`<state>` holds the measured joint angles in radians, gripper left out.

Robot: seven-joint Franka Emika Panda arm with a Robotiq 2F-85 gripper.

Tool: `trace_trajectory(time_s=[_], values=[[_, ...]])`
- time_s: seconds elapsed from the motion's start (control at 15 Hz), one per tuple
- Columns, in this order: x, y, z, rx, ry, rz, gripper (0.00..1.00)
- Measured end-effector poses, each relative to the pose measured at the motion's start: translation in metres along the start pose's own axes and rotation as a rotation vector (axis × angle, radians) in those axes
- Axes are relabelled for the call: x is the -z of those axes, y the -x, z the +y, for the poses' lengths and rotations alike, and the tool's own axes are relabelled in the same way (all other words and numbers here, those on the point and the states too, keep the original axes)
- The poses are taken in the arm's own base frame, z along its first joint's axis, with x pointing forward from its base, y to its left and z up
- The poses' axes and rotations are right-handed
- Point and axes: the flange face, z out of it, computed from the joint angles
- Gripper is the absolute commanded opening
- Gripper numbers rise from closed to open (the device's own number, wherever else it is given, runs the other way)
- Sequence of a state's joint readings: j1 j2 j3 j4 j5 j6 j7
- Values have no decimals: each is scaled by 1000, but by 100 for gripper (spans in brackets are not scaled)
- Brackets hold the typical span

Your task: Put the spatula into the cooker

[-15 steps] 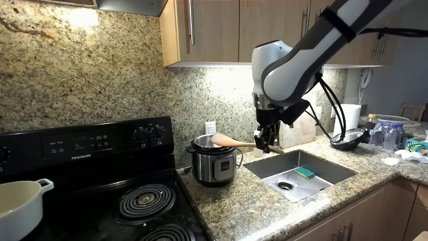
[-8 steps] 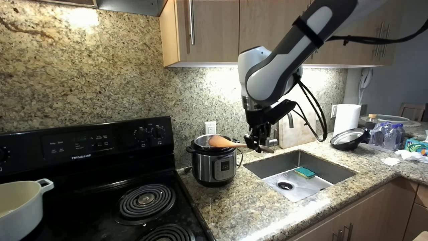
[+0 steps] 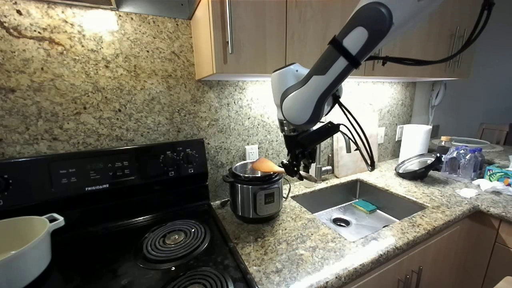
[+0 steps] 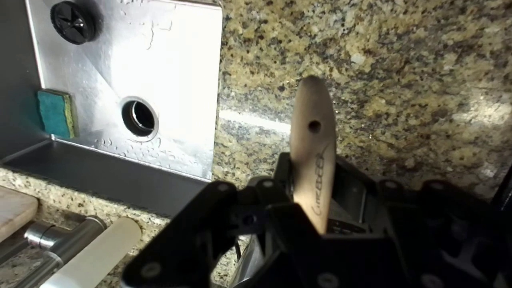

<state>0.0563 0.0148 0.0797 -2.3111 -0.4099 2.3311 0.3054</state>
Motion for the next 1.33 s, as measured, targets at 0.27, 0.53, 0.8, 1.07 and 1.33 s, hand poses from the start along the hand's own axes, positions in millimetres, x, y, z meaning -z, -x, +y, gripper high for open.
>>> trace_trajectory(time_s=[0.27,0.53,0.8,1.07,1.33], values=[[-6,-11,-4,-20,18,-22,10],[-31,-55,0,-14,40,-24,10],[-36,-94,-2,-18,55,-9,10],[-26,-115,-9,-15,67,13,10],[-19,-118,-14,-3,86,-17,10]])
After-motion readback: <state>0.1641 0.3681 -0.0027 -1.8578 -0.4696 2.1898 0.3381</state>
